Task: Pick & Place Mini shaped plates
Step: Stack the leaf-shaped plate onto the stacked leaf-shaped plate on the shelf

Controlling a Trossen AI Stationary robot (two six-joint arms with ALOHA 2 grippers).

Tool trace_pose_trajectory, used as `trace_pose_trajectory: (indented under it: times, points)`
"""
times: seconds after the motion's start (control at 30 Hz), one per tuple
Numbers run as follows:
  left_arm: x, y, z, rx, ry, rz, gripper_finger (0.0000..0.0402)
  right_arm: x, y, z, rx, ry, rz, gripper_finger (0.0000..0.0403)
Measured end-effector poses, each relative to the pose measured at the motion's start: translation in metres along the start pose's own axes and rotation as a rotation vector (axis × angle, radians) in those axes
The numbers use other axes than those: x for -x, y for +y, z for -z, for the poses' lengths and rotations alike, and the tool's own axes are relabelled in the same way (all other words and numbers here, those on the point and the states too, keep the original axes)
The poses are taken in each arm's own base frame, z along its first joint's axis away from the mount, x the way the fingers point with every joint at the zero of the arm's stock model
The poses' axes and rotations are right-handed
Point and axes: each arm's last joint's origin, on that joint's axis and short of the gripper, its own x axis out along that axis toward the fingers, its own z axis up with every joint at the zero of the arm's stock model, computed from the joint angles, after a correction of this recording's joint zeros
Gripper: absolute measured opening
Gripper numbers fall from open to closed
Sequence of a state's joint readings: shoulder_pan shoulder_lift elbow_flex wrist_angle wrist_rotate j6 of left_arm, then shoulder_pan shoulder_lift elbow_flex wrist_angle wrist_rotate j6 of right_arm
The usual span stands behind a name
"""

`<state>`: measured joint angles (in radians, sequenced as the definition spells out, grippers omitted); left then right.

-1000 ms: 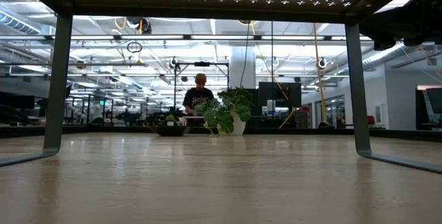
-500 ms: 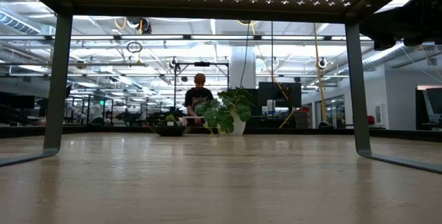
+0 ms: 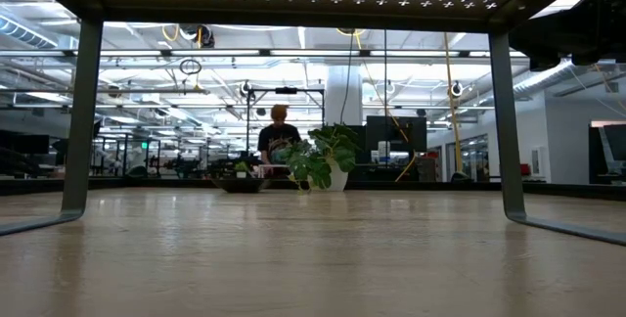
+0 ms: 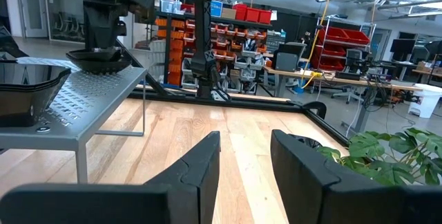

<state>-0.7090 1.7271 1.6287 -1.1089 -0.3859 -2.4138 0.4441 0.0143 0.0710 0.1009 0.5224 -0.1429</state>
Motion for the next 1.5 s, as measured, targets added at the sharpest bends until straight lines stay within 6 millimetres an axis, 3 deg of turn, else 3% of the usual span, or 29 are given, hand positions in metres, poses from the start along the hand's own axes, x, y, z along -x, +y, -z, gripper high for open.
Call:
trace_pose_trajectory:
  times: [0.47,1.0,1.3,1.5]
  points:
    - [0.0,0.001,0.003,0.052,0.057,-0.045,0.017,0.0,0.0,0.0,0.0,0.0,0.0,0.0118]
    - [0.013,-0.007,0.009,0.01,0.085,0.039,0.017,0.0,0.0,0.0,0.0,0.0,0.0,0.0118]
    - [0.012,0.002,0.021,0.017,0.1,0.04,0.017,0.0,0.0,0.0,0.0,0.0,0.0,0.0118]
    - [0.014,0.003,0.023,0.018,0.108,0.048,0.0143,0.0,0.0,0.0,0.0,0.0,0.0,0.0118]
